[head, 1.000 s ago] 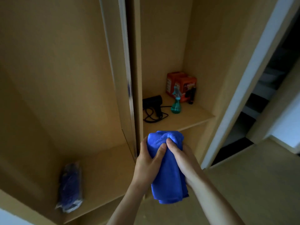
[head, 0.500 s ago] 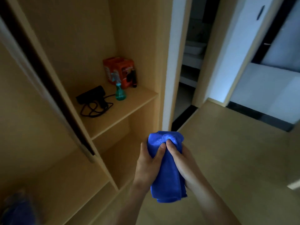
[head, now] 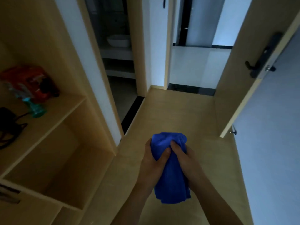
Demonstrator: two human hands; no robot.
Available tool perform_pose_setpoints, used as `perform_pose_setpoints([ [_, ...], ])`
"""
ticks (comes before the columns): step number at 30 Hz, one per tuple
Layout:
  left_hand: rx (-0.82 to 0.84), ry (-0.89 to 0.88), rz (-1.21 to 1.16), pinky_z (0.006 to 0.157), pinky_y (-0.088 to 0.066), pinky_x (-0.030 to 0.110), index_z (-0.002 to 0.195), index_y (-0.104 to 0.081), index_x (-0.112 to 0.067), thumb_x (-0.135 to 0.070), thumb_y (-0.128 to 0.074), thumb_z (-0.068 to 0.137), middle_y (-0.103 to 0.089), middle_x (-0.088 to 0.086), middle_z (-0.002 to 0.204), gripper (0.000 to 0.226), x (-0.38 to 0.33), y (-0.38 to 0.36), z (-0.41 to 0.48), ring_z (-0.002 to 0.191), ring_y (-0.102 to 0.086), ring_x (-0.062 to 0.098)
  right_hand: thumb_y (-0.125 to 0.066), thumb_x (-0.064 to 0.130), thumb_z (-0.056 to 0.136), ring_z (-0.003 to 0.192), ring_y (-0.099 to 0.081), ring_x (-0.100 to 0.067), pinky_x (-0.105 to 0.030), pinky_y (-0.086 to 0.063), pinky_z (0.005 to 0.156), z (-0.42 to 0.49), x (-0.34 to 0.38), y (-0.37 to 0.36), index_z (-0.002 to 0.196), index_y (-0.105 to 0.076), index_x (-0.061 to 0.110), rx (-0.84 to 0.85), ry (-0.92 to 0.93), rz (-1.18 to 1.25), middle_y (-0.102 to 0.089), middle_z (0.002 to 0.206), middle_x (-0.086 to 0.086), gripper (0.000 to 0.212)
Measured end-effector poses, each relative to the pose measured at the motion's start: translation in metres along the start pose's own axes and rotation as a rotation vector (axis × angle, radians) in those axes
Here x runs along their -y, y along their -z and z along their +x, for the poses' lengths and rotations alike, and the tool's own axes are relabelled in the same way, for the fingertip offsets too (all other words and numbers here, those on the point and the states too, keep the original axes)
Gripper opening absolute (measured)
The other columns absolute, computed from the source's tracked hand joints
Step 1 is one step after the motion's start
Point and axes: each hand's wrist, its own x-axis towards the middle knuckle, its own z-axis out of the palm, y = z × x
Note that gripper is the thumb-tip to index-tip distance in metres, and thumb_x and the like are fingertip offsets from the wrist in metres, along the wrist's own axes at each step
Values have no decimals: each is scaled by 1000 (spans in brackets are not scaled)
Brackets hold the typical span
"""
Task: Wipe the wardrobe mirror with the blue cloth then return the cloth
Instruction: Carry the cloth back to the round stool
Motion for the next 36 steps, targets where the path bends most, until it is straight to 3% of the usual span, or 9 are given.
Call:
perform_pose_setpoints([
  [5, 173, -17, 5, 80, -57, 20, 144, -40, -39, -57, -72, 86, -60, -25, 125, 69, -2, -71, 2, 101, -65, -10, -60, 41, 96, 84, -74, -10, -27, -58, 69, -14, 0, 74, 105, -70, 24, -201, -16, 58, -77, 94, 7, 22],
  [10, 377, -15, 17, 83, -56, 20, 140, -40, -45, -49, -73, 88, -59, -27, 125, 62, -5, -134, -1, 102, -63, -12, -59, 38, 98, 89, -75, -16, -38, -60, 81, -37, -1, 133, 108, -70, 21, -386, -21, 91, -78, 97, -1, 22],
  [15, 570, -17, 44, 84, -55, 19, 139, -41, -42, -42, -71, 91, -59, -26, 123, 56, -10, -185, -9, 101, -63, -13, -56, 43, 98, 81, -73, -5, -18, -54, 62, -64, -10, 174, 102, -70, 27, -598, -6, 92, -77, 88, 11, 21],
  [17, 662, -21, 57, 79, -55, 14, 136, -43, -42, -40, -71, 92, -61, -25, 120, 52, -10, -203, -14, 100, -63, -14, -55, 45, 99, 83, -73, -7, -22, -56, 68, -75, -13, 186, 104, -70, 25, -690, -34, 105, -78, 89, 7, 26],
  [19, 751, -22, 51, 85, -57, 17, 133, -48, -36, -37, -71, 93, -65, -18, 120, 46, -10, -220, -18, 103, -65, -8, -53, 46, 100, 91, -73, -14, -32, -58, 80, -84, -17, 195, 108, -70, 22, -792, -72, 130, -77, 96, -1, 31],
  [25, 1101, -49, 98, 100, -54, 44, 133, -55, -9, -42, -69, 93, -70, 5, 122, 54, -14, -265, -23, 113, -68, 18, -52, 50, 99, 88, -74, -11, -31, -58, 79, -116, -28, 208, 103, -70, 24, -1061, -96, 209, -78, 92, 2, 32],
  [30, 1304, -54, 163, 91, -59, 37, 130, -55, -29, -42, -73, 91, -71, -11, 116, 45, 1, -282, -36, 104, -70, 7, -54, 51, 97, 83, -74, -8, -25, -56, 70, -143, -41, 197, 105, -67, 24, -1269, -104, 309, -78, 92, 4, 31],
  [36, 1574, -11, 208, 89, -59, 34, 132, -55, -30, -39, -73, 91, -71, -10, 118, 46, 18, -281, -74, 104, -71, 7, -56, 52, 95, 82, -74, -7, -26, -57, 68, -184, -65, 164, 106, -66, 25, -1542, -130, 422, -77, 90, 5, 30],
])
